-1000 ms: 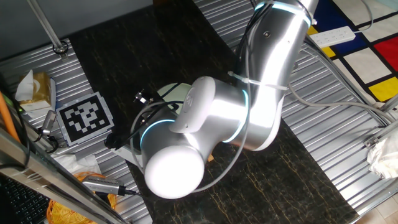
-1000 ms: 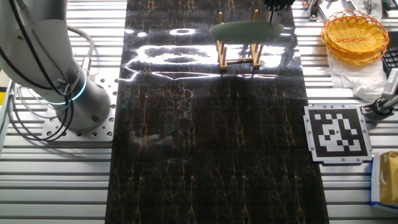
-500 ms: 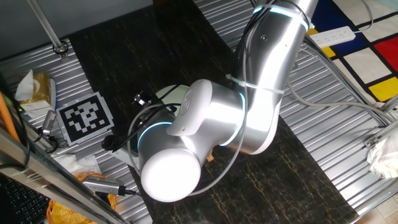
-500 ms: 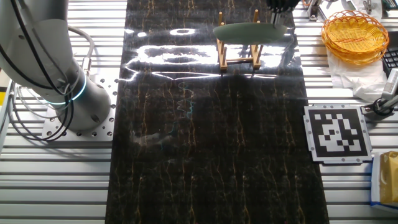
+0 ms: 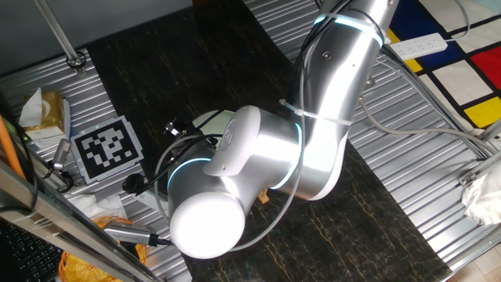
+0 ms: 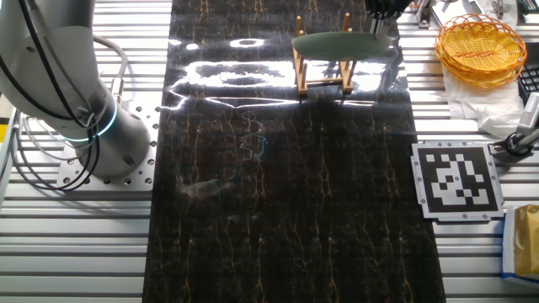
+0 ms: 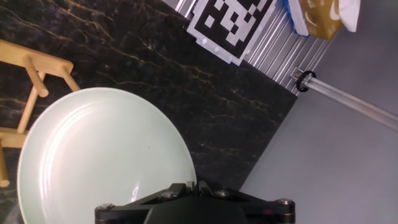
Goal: Put the dish on the dish rack
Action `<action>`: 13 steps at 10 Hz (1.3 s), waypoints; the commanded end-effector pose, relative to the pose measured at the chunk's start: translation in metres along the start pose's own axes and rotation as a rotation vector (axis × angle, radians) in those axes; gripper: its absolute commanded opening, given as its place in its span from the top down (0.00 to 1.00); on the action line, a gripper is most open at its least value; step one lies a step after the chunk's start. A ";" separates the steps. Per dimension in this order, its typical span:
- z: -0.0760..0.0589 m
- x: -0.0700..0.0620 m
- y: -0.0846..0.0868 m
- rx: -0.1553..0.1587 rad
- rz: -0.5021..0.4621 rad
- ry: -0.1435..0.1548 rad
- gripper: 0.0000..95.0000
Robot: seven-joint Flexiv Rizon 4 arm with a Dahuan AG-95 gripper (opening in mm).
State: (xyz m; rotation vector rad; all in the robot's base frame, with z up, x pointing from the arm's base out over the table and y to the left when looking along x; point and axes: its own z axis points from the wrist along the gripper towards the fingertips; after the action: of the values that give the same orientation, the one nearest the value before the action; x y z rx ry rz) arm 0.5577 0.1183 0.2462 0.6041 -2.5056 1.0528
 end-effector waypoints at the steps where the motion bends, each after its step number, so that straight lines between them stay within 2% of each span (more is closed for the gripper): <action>1: -0.001 -0.004 0.002 -0.008 0.005 -0.003 1.00; 8: -0.002 -0.009 0.005 -0.012 0.013 -0.007 1.00; 13: -0.004 -0.014 0.008 -0.004 0.018 -0.014 1.00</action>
State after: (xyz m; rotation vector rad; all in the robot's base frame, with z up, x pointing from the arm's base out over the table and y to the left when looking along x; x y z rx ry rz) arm 0.5677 0.1310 0.2392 0.5851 -2.5234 1.0552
